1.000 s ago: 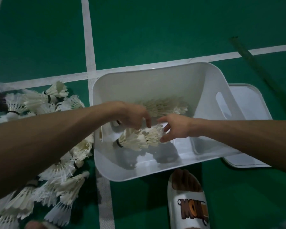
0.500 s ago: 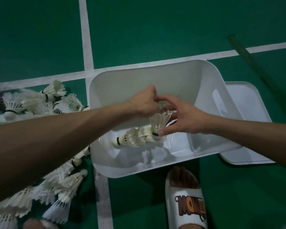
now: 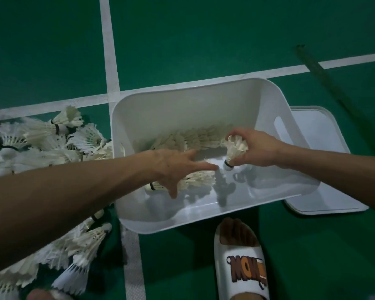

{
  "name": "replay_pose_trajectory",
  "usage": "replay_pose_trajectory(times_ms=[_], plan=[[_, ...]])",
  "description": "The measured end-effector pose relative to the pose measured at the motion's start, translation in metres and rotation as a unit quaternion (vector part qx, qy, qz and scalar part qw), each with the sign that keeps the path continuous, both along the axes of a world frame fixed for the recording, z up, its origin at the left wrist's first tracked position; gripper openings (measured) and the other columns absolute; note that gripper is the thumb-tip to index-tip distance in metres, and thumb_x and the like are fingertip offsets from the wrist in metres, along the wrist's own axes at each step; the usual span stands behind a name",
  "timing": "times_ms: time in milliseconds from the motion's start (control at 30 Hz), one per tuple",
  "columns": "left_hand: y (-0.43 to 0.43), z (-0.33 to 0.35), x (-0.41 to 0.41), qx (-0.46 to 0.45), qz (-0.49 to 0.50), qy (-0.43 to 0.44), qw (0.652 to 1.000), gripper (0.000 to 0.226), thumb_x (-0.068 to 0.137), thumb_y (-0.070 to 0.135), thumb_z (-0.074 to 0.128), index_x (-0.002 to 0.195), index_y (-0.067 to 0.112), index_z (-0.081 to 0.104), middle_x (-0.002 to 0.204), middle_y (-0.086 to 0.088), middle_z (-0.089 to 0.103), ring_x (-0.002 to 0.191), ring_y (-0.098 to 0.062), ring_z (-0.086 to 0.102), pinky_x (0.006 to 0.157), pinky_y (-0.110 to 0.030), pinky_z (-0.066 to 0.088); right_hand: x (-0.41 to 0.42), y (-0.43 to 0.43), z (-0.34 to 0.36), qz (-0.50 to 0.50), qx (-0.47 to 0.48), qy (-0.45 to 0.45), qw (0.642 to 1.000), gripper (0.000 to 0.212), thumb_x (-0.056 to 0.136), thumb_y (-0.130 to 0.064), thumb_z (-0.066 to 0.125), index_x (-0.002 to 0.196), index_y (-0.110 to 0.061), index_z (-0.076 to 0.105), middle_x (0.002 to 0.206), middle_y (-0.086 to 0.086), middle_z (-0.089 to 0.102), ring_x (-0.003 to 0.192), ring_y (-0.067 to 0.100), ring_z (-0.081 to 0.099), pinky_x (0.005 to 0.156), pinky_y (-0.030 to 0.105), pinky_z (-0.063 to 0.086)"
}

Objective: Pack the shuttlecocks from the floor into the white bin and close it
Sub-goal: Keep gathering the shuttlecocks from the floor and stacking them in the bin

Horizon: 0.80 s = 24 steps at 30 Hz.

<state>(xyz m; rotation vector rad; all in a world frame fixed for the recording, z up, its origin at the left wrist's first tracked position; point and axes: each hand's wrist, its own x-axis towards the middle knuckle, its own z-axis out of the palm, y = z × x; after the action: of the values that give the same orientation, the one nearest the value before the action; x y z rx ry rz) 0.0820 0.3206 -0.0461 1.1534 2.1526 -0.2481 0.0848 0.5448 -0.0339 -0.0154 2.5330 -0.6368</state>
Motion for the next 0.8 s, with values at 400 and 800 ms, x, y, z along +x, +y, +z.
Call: replay_pose_trajectory(times_ms=[400,800], plan=[[-0.007,-0.019,-0.011,-0.023,0.032,-0.011,0.999,0.114,0.077,0.007,0.074,0.143,0.052,-0.007,0.137,-0.012,0.042,0.097,-0.026,0.059,0.072,-0.037,0.053,0.011,-0.022,-0.022,-0.041,-0.077,-0.153,0.984,0.051,0.076,-0.014,0.079,0.119,-0.009,0.053,0.112,0.008,0.059,0.088,0.018,0.061,0.073,0.028,0.053],[-0.009,-0.017,-0.018,-0.022,0.051,-0.030,0.998,0.101,0.076,0.010,0.074,0.139,0.048,0.005,0.120,-0.013,0.055,0.094,-0.028,0.059,0.073,-0.040,0.052,-0.002,-0.029,-0.031,0.056,-0.037,-0.127,0.990,0.073,0.069,-0.013,0.084,0.133,-0.012,0.050,0.125,0.006,0.058,0.105,0.018,0.058,0.086,0.024,0.047]])
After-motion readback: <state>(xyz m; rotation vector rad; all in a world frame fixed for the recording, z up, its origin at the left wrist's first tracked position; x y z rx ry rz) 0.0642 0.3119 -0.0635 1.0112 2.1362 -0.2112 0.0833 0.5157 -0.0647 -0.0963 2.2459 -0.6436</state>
